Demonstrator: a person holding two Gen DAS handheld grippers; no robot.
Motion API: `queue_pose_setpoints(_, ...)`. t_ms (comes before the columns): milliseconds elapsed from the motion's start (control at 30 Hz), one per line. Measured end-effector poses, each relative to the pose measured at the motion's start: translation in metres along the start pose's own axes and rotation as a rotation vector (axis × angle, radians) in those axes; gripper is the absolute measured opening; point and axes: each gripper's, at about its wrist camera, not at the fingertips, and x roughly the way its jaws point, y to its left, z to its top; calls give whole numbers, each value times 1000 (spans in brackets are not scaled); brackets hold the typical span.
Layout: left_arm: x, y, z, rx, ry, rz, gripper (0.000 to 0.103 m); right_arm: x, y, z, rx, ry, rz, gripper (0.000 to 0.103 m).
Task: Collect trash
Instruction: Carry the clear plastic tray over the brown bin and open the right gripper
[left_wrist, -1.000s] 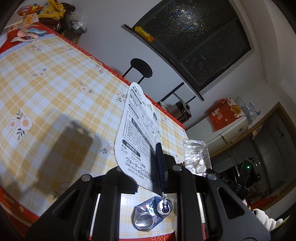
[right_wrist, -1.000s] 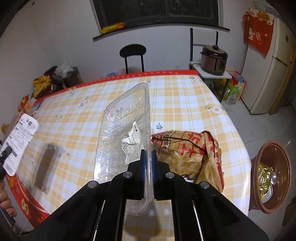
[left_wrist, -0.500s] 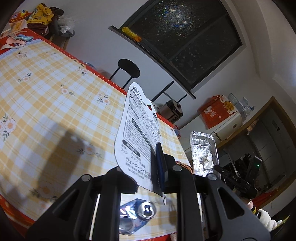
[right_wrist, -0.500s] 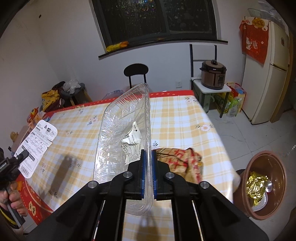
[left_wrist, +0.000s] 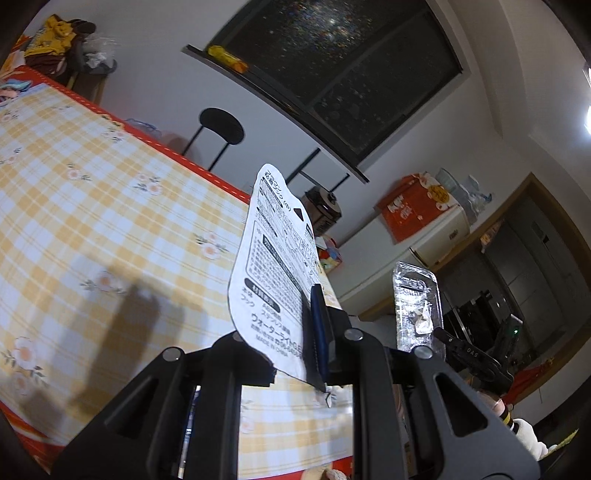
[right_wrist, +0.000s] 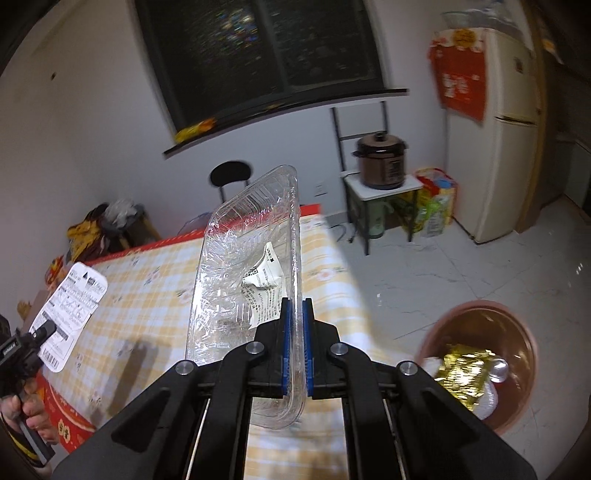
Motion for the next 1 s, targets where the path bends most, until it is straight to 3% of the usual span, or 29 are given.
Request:
queue_pose_setpoints(467,53,-74,-25,63,62,-17,19,-34,-170,-25,202,-21,-202,7)
queue_pose_setpoints(767,80,-109,-42,92,89,0,19,-18,-226,-45,236,43,-259,7)
queue_pose_setpoints(1000,96,-130,-54,110,109,6,19,4,-251,-52,262,99,-253,8)
